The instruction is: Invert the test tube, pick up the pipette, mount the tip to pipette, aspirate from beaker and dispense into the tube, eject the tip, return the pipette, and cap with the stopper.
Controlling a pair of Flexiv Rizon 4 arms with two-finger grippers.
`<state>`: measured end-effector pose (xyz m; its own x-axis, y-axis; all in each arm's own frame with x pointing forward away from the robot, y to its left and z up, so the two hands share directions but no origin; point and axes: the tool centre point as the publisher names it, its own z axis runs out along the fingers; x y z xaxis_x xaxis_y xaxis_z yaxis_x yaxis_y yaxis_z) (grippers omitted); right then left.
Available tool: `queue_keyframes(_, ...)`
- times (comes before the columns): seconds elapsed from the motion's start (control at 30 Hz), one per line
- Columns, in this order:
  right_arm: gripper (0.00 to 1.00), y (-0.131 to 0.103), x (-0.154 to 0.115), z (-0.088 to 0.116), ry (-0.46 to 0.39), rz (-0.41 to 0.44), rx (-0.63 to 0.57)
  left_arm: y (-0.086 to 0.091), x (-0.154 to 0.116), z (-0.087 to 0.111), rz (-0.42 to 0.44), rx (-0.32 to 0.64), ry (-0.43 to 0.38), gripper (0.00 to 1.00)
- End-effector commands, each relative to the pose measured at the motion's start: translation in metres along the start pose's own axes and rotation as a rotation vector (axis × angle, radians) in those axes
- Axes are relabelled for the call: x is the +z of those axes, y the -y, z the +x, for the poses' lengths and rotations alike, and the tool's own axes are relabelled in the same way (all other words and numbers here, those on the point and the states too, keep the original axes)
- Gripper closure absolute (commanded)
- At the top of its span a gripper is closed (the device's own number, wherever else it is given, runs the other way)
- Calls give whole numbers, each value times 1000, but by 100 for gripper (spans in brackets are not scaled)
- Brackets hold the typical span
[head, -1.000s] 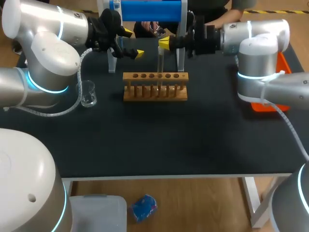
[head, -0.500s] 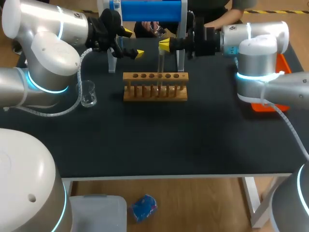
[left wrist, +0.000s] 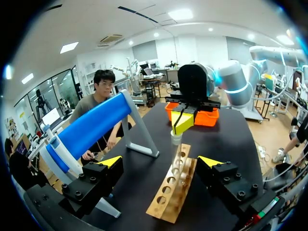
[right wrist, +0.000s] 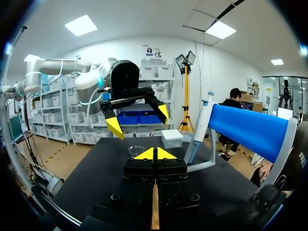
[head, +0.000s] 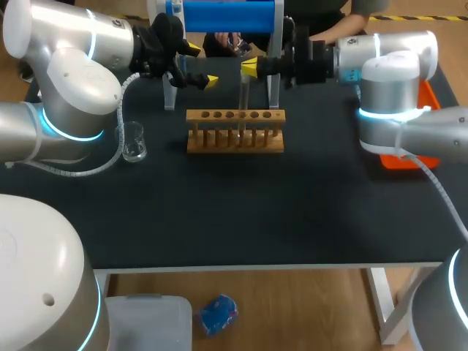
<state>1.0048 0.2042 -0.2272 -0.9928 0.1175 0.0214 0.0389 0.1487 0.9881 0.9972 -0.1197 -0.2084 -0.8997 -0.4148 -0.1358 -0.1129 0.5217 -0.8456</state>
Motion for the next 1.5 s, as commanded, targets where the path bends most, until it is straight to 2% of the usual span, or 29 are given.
queue_keyframes(0.03,100,5,-2,2,4,-9,-7,1,0,0,-4,-1,-3,0)
queue_keyframes(0.43,100,-22,-12,1,17,-22,-34,1,0,0,-4,-1,-3,0)
queue_keyframes(0.77,99,-38,-38,-10,80,46,-93,1,0,0,-4,-1,-3,0)
queue_keyframes(0.8,69,-40,-41,-11,91,50,-94,1,0,0,-4,-1,-3,0)
queue_keyframes(0.83,51,-41,-44,-12,100,58,-98,1,0,0,-4,-1,-3,0)
queue_keyframes(0.87,22,-42,-47,-12,104,66,-101,1,0,0,-4,-1,-3,0)
queue_keyframes(0.9,0,-43,-50,-13,108,71,-104,1,0,0,-4,-1,-3,0)
queue_keyframes(1.1,0,-43,-67,-13,151,128,-121,1,0,0,-4,-1,-3,0)
queue_keyframes(1.5,0,-43,-67,-13,151,128,-121,1,0,0,-4,-1,-3,0)
